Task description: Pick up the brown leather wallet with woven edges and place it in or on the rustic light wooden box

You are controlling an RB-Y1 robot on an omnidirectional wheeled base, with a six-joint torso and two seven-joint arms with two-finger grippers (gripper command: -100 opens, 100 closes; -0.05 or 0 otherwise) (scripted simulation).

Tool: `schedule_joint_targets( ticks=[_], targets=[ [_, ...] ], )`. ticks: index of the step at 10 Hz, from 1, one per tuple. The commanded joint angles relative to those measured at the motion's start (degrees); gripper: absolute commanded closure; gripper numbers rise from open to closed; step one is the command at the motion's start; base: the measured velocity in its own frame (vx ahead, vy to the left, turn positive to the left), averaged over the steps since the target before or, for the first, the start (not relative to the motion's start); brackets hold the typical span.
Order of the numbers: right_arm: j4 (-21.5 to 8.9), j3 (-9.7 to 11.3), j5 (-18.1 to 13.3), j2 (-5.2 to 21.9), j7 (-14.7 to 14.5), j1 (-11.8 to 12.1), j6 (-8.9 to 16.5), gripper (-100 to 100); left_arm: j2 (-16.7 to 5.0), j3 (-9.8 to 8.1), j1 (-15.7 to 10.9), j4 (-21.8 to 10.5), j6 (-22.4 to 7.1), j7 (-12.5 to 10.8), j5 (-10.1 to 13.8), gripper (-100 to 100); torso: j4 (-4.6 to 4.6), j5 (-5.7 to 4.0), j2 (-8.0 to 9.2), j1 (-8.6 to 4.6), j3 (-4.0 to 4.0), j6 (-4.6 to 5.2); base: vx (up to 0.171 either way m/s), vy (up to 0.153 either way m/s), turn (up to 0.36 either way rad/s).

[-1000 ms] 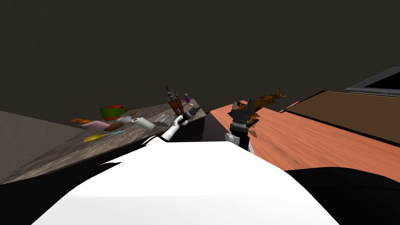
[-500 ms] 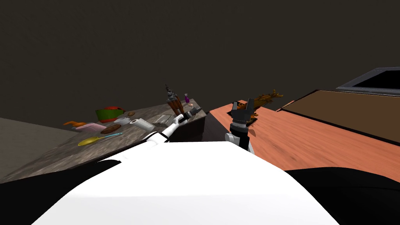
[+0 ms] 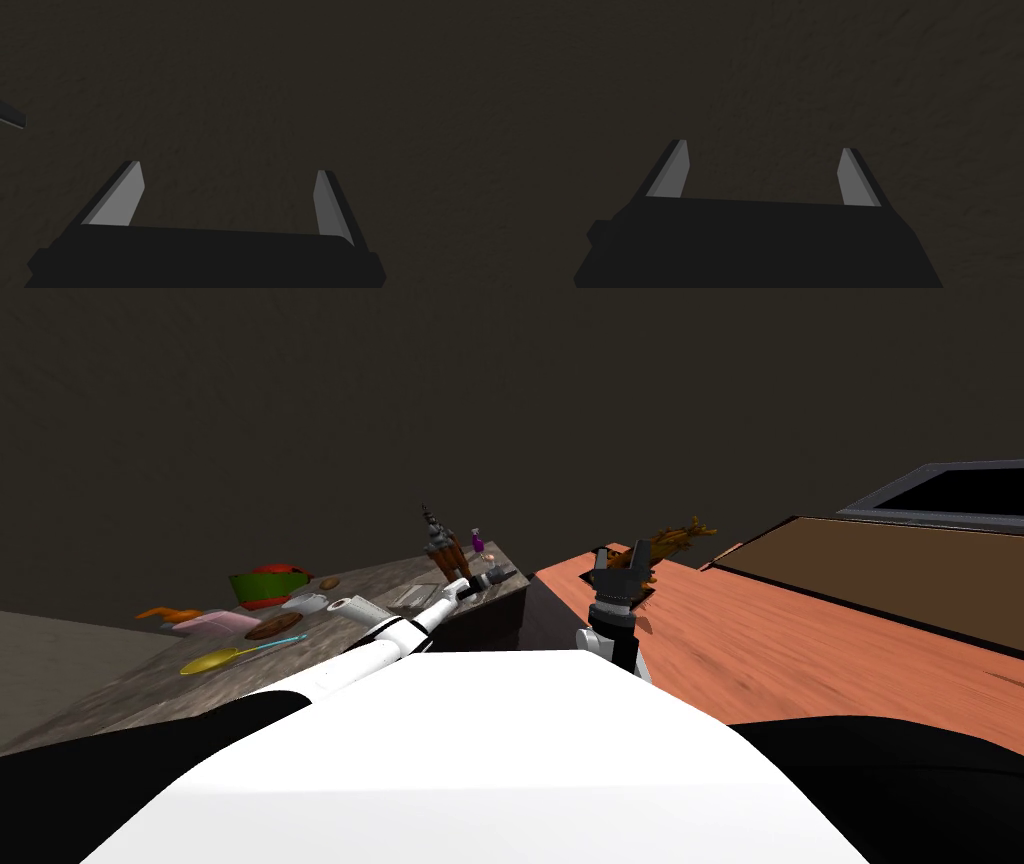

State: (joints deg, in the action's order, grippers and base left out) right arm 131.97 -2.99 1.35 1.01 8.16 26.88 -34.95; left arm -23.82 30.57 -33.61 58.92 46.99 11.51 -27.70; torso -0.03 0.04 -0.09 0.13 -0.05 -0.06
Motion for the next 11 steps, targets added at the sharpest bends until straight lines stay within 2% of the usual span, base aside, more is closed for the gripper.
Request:
schedule_joint_targets(
  ticks=[1, 3, 5, 8, 11],
  targets=[
    [0.0, 0.0, 0.0, 0.0, 0.0, 0.0, 0.0, 0, -0.72, 1.29, -2.09, -2.86, 0.79, 0.59, -1.29, -100, 0.0, 0.0, 0.0, 0.0, 0.0, 0.0, 0.024, 0.045, -0.046],
    [0.0, 0.0, 0.0, 0.0, 0.0, 0.0, 0.0, 0, -0.72, 1.29, -2.09, -4.1, 0.79, 0.59, -1.29, -100, 0.0, 0.0, -0.01, 0.0, -0.01, 0.0, 0.013, 0.025, -0.015],
    [0.0, 0.0, 0.0, 0.0, 0.0, 0.0, 0.0, 0, -2.28, 3.44, -4.86, -8.05, 1.68, 1.46, -3.49, -100, 0.01, -0.02, 0.02, -0.06, 0.01, 0.02, 0.02, 0.04, -0.077],
    [0.0, 0.0, 0.0, 0.0, 0.0, 0.0, 0.0, 0, -3.05, 4.43, -6.04, -11.65, 2.06, 1.89, -4.52, -100, 0.0, 0.01, -0.02, 0.04, -0.01, 0.0, 0.02, 0.043, -0.025],
    [0.0, 0.0, 0.0, 0.0, 0.0, 0.0, 0.0, 0, -5.08, 7.0, -8.66, -17.83, 3.01, 3.1, -7.25, -100, 0.0, 0.0, -0.01, 0.03, -0.01, 0.0, 0.019, 0.047, -0.061]
  ],
)
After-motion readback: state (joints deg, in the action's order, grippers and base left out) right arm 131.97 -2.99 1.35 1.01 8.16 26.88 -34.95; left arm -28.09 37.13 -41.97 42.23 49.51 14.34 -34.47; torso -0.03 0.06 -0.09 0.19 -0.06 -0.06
